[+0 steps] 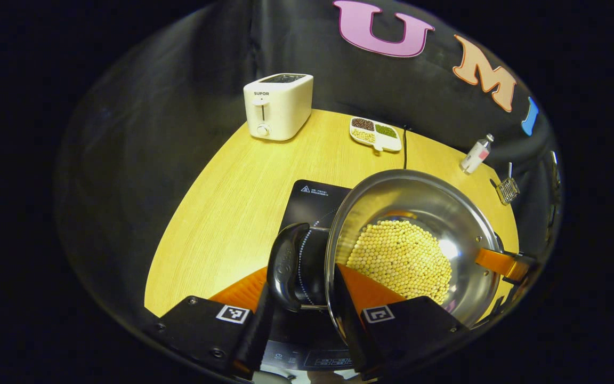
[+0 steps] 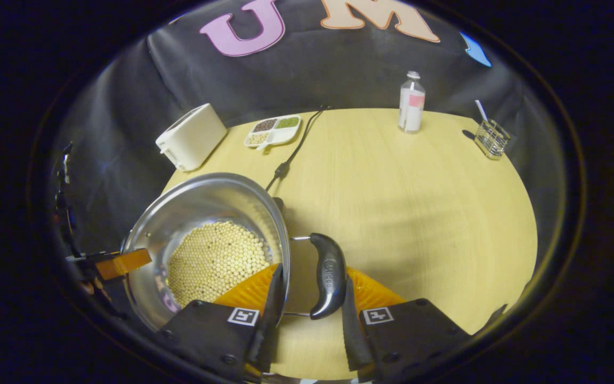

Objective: First push the handle of the pot to place it horizontally, then grasp the pot with both hands and set it on the induction cooktop.

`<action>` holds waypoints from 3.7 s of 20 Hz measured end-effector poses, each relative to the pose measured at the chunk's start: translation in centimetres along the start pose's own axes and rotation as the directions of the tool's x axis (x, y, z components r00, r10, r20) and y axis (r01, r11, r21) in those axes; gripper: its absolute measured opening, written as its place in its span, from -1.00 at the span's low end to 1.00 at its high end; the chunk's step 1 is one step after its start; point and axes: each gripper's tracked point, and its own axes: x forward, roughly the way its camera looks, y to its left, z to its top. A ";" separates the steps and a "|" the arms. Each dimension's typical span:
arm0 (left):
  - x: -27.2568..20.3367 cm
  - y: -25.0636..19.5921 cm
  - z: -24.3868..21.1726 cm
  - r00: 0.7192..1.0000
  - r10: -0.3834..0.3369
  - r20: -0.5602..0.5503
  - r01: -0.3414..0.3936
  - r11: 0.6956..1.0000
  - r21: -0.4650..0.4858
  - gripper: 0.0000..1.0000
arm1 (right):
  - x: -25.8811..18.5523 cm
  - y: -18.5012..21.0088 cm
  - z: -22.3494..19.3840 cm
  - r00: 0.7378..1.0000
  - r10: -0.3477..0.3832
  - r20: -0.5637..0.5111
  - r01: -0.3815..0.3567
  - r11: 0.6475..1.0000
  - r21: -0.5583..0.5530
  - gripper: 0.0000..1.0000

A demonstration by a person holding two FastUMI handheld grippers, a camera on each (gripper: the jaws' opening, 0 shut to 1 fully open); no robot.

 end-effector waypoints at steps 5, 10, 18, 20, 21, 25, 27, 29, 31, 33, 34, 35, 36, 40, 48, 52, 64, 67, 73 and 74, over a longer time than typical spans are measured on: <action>0.9 1.3 0.4 1.000 -0.016 -0.011 0.016 1.000 -0.017 0.29 | 0.2 0.8 -0.3 1.000 -0.004 -0.006 0.004 1.000 0.007 0.02; 1.4 3.0 0.5 1.000 -0.022 -0.022 0.021 0.999 -0.039 0.27 | 0.0 0.9 -0.2 1.000 0.019 -0.009 -0.019 1.000 0.004 0.02; 2.5 4.3 1.6 0.999 -0.033 -0.025 0.033 0.999 -0.008 0.29 | -0.2 1.0 -0.2 0.999 0.041 -0.020 -0.040 0.999 0.019 0.02; 2.5 4.2 1.8 0.999 -0.038 -0.021 0.038 0.999 -0.003 0.31 | -0.2 1.1 -0.2 0.999 0.048 -0.024 -0.048 0.998 0.028 0.02; 2.5 4.3 1.8 0.999 -0.040 -0.019 0.039 0.999 -0.005 0.31 | -0.1 1.1 -0.2 0.998 0.053 -0.024 -0.052 0.998 0.029 0.02; 2.4 4.3 1.4 0.999 -0.031 -0.026 0.030 1.000 -0.008 0.33 | -0.5 1.1 -0.1 0.998 0.062 -0.023 -0.061 0.998 0.029 0.12; 1.8 4.6 1.5 1.000 -0.008 -0.013 0.009 0.999 0.049 0.40 | -0.4 1.0 -0.1 0.998 0.061 -0.005 -0.061 0.998 0.007 0.14; 1.8 5.0 2.5 0.999 0.024 0.022 -0.026 0.992 0.125 0.48 | -0.4 1.0 0.1 0.998 0.060 0.002 -0.060 0.998 -0.004 0.19; 1.8 4.9 3.3 0.998 0.037 0.057 -0.046 0.986 0.162 0.53 | -0.7 0.7 0.1 0.998 0.058 0.004 -0.057 0.998 -0.007 0.31; 1.5 5.0 3.8 0.996 0.050 0.076 -0.062 0.984 0.164 0.60 | -0.6 0.2 0.1 0.999 0.053 0.009 -0.053 0.999 -0.010 0.70; 1.5 5.3 3.7 0.995 0.063 0.074 -0.075 0.984 0.162 0.68 | -0.7 -0.1 0.1 0.999 0.051 0.010 -0.051 0.999 -0.009 0.80; 1.3 5.5 3.5 0.995 0.074 0.068 -0.084 0.984 0.156 0.75 | -0.7 -0.3 0.2 0.999 0.048 0.015 -0.048 0.999 -0.008 0.90; 1.2 5.6 3.4 0.995 0.076 0.067 -0.086 0.985 0.147 0.87 | -0.8 -0.6 0.2 0.999 0.045 0.021 -0.045 0.999 -0.006 0.90; 0.2 5.6 3.4 0.992 0.080 0.093 -0.091 0.989 0.118 0.92 | -1.9 -0.9 0.6 0.996 0.073 0.048 -0.074 0.997 0.014 0.92; -2.6 3.6 3.8 0.982 0.078 0.171 -0.096 0.990 0.102 0.91 | -4.3 -2.5 2.0 0.985 0.103 0.138 -0.099 0.994 -0.037 0.90; -4.6 0.6 4.1 0.973 0.075 0.216 -0.096 0.992 0.086 0.90 | -5.7 -5.4 2.4 0.981 0.095 0.168 -0.087 0.995 -0.057 0.96; -10.7 -16.1 5.8 0.927 -0.009 0.375 -0.032 0.994 0.103 0.91 | -13.2 -22.0 4.8 0.955 -0.006 0.295 0.003 1.000 0.011 0.90; -14.2 -20.3 8.2 0.879 -0.033 0.475 -0.024 0.993 0.113 0.90 | -16.5 -26.1 7.5 0.920 -0.047 0.389 0.043 0.999 0.019 0.90; -22.8 -26.3 14.5 0.714 -0.079 0.696 -0.029 0.989 0.143 0.89 | -25.4 -30.6 15.4 0.782 -0.065 0.620 0.088 0.996 -0.007 0.87; -24.4 -27.2 15.5 0.680 -0.091 0.728 -0.029 0.988 0.151 0.94 | -27.3 -30.9 16.9 0.744 -0.064 0.665 0.099 0.995 -0.014 0.95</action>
